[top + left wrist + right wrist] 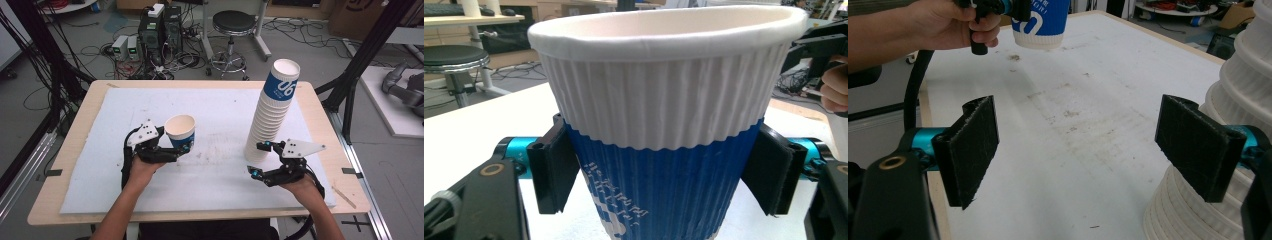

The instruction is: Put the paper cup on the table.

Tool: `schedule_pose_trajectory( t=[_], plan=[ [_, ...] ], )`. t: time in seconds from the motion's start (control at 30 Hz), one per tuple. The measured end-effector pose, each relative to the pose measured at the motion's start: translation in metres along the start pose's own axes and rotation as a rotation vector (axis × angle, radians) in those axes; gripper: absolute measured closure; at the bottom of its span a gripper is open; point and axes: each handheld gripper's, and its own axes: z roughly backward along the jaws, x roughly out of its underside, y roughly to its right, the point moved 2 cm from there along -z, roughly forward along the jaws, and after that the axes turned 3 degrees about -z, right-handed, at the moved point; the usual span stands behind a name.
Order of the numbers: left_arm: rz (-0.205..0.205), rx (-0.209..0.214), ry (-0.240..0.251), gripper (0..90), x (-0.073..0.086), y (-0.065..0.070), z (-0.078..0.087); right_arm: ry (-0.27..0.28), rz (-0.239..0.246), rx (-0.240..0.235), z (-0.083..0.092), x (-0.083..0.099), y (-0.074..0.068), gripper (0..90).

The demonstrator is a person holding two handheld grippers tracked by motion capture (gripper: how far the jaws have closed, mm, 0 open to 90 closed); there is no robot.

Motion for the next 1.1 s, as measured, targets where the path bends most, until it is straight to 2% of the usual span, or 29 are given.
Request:
schedule_pose_trajectory(
  t=[0.13,0.23,0.43,0.53,0.6,0.73,0.9,1.0,1.1],
  plan=[
    [0.017,-0.019,0.001,24.8,0.002,-0.006,0.0,-0.005,-0.003,0.002,0.0,0.001,-0.001,17.8],
    [0.015,-0.035,0.004,24.8,0.003,-0.011,0.003,-0.003,0.002,0.003,0.001,0.001,-0.001,17.8],
    [0.014,-0.106,0.023,24.8,0.003,-0.021,0.009,-0.007,0.002,0.004,-0.001,0.003,-0.002,17.8],
    [0.031,-0.145,0.029,24.8,0.005,-0.033,0.009,-0.007,0.003,-0.001,-0.002,0.002,-0.003,17.8],
    [0.037,-0.174,0.017,24.9,0.008,-0.041,0.008,-0.01,0.004,-0.004,-0.004,0.001,-0.004,17.8],
    [0.076,-0.209,-0.022,24.8,0.019,-0.055,0.002,-0.022,0.013,-0.015,-0.009,0.001,-0.006,17.8],
    [0.09,-0.264,-0.079,24.8,0.032,-0.067,-0.009,-0.025,0.012,-0.016,-0.011,0.001,-0.005,17.8],
    [0.107,-0.257,-0.11,24.8,0.038,-0.07,-0.014,-0.027,0.012,-0.015,-0.011,0.002,-0.004,17.8],
    [0.091,-0.248,-0.149,24.9,0.042,-0.068,-0.019,-0.028,0.01,-0.018,-0.012,0.002,-0.005,17.8]
  ],
)
